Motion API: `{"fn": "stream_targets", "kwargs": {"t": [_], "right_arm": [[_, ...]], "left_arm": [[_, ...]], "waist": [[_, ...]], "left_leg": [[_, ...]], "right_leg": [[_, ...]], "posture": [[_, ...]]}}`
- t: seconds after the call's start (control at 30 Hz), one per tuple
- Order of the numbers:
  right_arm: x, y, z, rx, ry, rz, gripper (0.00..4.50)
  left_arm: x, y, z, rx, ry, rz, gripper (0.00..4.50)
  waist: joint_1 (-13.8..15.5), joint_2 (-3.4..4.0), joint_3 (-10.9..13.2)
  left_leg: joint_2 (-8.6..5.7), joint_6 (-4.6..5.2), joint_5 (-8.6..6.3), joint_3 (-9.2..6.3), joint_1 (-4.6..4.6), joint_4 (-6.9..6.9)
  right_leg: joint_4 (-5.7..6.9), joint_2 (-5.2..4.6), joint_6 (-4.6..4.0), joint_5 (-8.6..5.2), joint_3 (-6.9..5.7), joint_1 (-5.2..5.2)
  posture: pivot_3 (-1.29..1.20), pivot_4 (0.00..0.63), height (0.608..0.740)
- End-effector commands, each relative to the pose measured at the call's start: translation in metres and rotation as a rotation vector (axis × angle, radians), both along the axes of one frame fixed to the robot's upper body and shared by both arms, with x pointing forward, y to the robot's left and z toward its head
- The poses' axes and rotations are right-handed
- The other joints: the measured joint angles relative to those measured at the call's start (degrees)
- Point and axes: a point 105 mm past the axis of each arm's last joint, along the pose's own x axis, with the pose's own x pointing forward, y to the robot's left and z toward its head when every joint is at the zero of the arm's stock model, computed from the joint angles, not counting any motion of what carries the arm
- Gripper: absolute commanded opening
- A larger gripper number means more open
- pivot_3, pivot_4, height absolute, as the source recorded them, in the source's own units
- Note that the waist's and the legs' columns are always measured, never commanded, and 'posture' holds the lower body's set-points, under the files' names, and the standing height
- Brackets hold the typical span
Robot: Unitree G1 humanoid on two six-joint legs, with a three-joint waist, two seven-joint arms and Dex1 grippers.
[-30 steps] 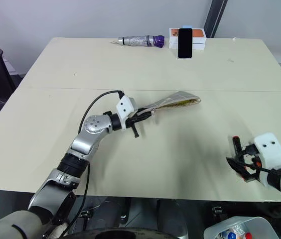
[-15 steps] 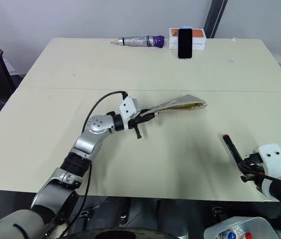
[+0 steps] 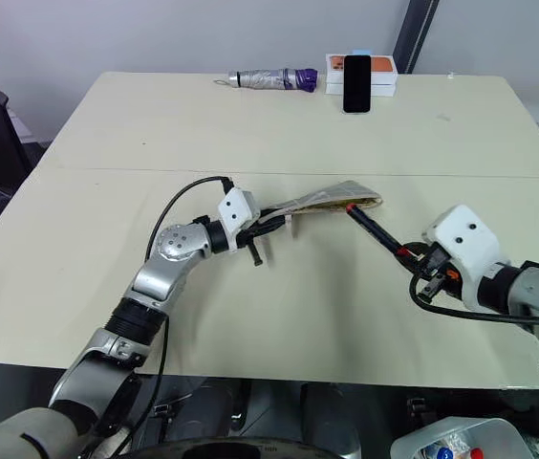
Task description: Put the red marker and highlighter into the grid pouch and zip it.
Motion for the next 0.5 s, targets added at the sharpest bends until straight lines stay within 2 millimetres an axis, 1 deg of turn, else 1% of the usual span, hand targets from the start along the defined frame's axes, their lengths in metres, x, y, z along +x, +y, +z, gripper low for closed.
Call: {"fn": "stream_targets", "kwargs": {"t": [0.03, 0.13, 0.27, 0.5], "right_arm": [[0.004, 0.002, 0.006, -0.038, -0.02, 0.025, 0.29], [0.011, -0.004, 0.003, -0.074, -0.015, 0.002, 0.29], [0.016, -0.008, 0.001, -0.103, -0.011, -0.008, 0.29], [0.02, -0.008, 0.001, -0.127, -0.014, -0.001, 0.29]], "left_arm": [[-0.003, 0.0, 0.014, -0.016, -0.061, -0.004, 0.0], [-0.007, 0.0, 0.014, -0.013, -0.069, -0.015, 0.0], [-0.01, -0.001, 0.014, -0.004, -0.075, -0.029, 0.0], [-0.016, 0.0, 0.009, 0.04, -0.09, -0.054, 0.0]], "waist": [[-0.01, 0.0, 0.0], [-0.08, 0.0, 0.0], [-0.09, 0.01, 0.0], [-0.06, 0.01, 0.0]], "left_leg": [[0.0, 0.0, 0.0, 0.0, 0.0, 0.0], [0.0, 0.0, 0.0, 0.0, 0.0, -0.01], [0.01, 0.0, 0.0, 0.01, 0.0, -0.02], [0.01, 0.0, 0.0, 0.01, 0.0, -0.02]], "right_leg": [[0.0, 0.0, 0.0, 0.0, 0.0, 0.0], [0.0, 0.0, 0.0, 0.0, 0.0, -0.01], [0.0, 0.0, 0.0, 0.0, 0.0, -0.02], [0.0, 0.0, 0.0, 0.0, 0.0, -0.02]], "posture": [[0.0, 0.15, 0.74], [0.0, 0.15, 0.74], [0.0, 0.15, 0.74], [0.0, 0.15, 0.74]]}}
